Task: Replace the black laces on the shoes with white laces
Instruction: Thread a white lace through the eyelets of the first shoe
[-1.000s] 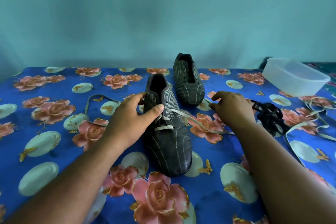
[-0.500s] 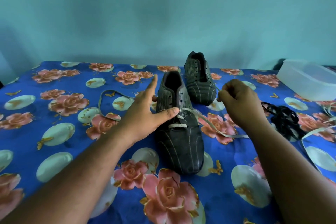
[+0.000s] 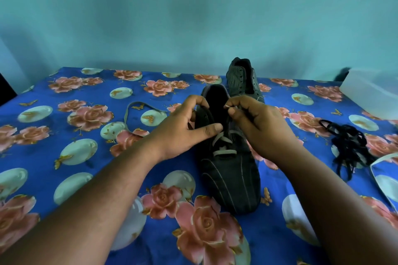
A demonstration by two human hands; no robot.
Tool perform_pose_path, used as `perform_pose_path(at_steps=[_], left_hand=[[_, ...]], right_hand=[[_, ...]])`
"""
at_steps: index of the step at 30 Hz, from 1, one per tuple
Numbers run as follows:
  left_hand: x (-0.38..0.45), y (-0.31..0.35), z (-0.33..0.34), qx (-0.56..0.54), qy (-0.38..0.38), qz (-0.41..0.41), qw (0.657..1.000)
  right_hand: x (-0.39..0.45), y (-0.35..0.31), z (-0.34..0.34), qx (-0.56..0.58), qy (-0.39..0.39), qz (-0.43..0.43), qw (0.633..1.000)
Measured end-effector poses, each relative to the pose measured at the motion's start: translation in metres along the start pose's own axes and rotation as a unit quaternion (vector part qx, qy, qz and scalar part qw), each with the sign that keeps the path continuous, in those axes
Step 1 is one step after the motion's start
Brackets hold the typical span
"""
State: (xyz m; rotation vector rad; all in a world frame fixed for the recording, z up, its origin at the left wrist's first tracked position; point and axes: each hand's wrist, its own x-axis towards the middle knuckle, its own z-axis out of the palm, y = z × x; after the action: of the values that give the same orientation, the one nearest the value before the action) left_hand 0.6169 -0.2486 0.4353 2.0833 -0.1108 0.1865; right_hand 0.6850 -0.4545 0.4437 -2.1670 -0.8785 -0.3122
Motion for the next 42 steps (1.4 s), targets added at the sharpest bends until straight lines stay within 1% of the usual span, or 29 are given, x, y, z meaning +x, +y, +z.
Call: perform_pose_path(at_steps=[4,8,10,12,15,18,22,25,29,37,39,42], left_hand=[[-0.002,0.004,0.003,0.003,0.013,-0.011,1.000],[-0.002,0.000,0.011,0.095,0.064,-0.007,0.993],[-0.003,0.000,0.014,0.120,0.090,-0.008,0.989],[-0.004,0.001,0.016,0.122,0.107,-0.005,0.987],[-0.005,0.002,0.016,0.115,0.120,-0.007,0.986],[-0.007,0.003,0.016,0.098,0.131,-0.014,0.986],[-0.009,0.004,0.016,0.084,0.123,0.004,0.989],[-0.010,0.004,0.014,0.082,0.114,0.008,0.990],[-0.010,0.005,0.009,0.067,0.092,0.009,0.993],[-0.011,0.004,0.007,0.064,0.077,0.013,0.995],[-0.011,0.003,0.006,0.062,0.076,0.015,0.995],[-0.010,0.001,0.006,0.061,0.077,0.018,0.995]], right_hand=[[-0.001,0.001,-0.003,0.033,-0.007,0.014,0.999],[-0.002,-0.006,0.004,0.068,0.044,0.007,0.997],[-0.004,-0.009,0.007,0.091,0.056,-0.007,0.994],[-0.005,-0.013,0.010,0.108,0.039,-0.006,0.993],[-0.005,-0.016,0.014,0.116,-0.002,0.022,0.993],[-0.005,-0.015,0.013,0.137,-0.017,0.051,0.989],[-0.005,-0.014,0.010,0.135,-0.028,0.079,0.987],[-0.006,-0.014,0.009,0.121,-0.041,0.082,0.988],[-0.005,-0.013,0.005,0.156,-0.070,0.100,0.980],[-0.006,-0.013,-0.001,0.202,-0.116,0.119,0.965],[-0.007,-0.013,-0.001,0.188,-0.108,0.107,0.970],[-0.007,-0.014,0.005,0.121,-0.059,0.067,0.989]])
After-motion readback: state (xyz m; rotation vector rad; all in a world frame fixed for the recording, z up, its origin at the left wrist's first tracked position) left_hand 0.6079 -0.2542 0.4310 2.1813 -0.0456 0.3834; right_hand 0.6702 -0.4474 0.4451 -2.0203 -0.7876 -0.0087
